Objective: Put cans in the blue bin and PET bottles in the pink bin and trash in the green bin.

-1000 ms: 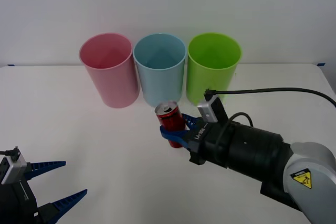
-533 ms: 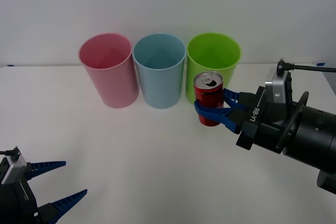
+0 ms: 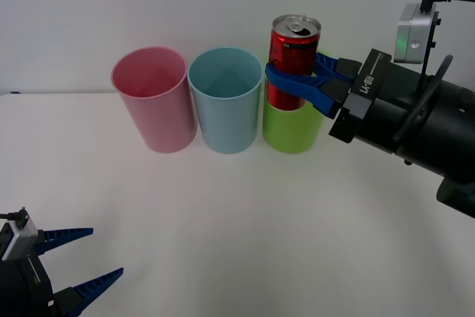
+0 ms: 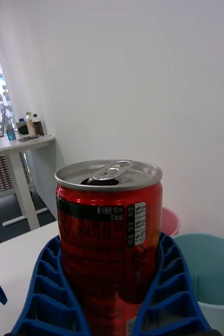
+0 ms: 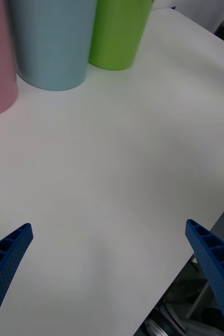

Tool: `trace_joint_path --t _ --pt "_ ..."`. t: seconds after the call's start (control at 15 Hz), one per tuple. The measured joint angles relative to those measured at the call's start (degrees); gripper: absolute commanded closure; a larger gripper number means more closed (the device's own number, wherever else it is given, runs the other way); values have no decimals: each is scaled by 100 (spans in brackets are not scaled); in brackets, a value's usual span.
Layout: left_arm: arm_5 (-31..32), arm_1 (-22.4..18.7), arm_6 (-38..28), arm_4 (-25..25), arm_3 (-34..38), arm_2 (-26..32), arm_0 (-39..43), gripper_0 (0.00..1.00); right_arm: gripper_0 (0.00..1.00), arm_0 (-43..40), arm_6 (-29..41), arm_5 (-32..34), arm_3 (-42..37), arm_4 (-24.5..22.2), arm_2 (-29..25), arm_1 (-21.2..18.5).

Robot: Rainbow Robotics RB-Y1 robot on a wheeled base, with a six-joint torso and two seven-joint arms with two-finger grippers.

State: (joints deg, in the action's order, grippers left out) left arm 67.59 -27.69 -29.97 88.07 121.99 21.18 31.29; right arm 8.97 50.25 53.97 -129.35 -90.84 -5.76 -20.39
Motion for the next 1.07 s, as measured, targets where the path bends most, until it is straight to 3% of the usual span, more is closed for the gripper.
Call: trace_joint_path --t 0.53,1.07 --pt "0 0 0 0 0 0 0 0 100 2234 376 -1061 2234 -1078 957 8" --pt "0 0 0 0 0 0 0 0 100 3779 1548 -1232 3864 -2952 1739 73"
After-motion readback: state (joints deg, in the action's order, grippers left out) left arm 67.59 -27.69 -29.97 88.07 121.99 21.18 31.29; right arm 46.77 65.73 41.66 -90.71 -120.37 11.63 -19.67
